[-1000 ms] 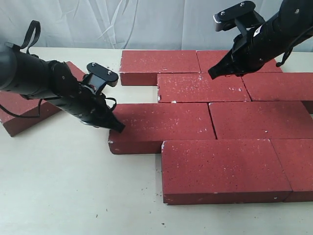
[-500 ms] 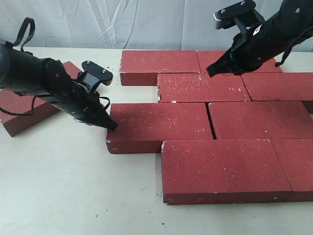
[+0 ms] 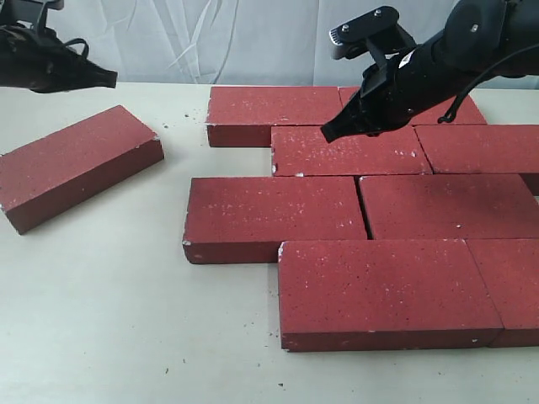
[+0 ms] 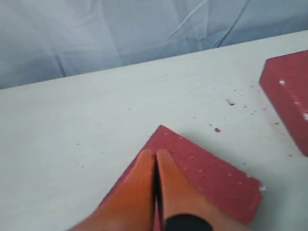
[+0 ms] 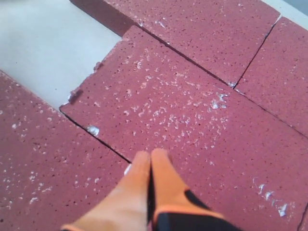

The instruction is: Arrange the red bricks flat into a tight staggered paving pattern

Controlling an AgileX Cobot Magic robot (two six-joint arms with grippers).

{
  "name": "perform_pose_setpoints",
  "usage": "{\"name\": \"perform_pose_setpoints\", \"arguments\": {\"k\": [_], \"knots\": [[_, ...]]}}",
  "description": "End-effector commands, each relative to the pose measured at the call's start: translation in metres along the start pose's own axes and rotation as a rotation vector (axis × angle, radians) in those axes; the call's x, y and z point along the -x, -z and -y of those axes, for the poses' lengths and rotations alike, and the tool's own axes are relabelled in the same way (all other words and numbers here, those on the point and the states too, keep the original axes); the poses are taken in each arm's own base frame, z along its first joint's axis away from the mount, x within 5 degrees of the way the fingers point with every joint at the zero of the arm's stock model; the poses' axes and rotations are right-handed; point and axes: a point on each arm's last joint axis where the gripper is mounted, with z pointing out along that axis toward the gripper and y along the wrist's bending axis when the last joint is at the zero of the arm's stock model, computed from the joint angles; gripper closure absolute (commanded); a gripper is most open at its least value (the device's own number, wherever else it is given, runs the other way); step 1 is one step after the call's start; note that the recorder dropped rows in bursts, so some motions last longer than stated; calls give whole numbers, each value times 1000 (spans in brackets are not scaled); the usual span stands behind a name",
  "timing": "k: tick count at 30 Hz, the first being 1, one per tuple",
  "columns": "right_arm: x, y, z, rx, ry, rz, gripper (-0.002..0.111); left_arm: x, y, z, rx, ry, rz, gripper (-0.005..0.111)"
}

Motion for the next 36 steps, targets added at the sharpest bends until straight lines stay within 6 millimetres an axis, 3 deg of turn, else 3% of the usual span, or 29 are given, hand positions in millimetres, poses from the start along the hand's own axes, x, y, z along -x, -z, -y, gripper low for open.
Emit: {"name": "perform_pose_setpoints", "arguments": {"k": [1,4,14,21,30,36], "knots": [[0,-1,0,-2,1,10,109,1,-30,-32,11,41,-102,107],[0,-1,0,-2,4,7,109,3,-46,-46,37,54,-102,107],[1,-1,0,-8,2,19,109,1,-111,-53,-9,45,-308,107],[2,-1,1,-15,2,30,109,-2,-131,-59,35,48,-423,107],[2,-1,1,-15,2,30,109,0,-138,-18,-72,4,-443,107],[2,-1,1,-15,2,30,109,0,-134,6,-139,-143,-492,107]]}}
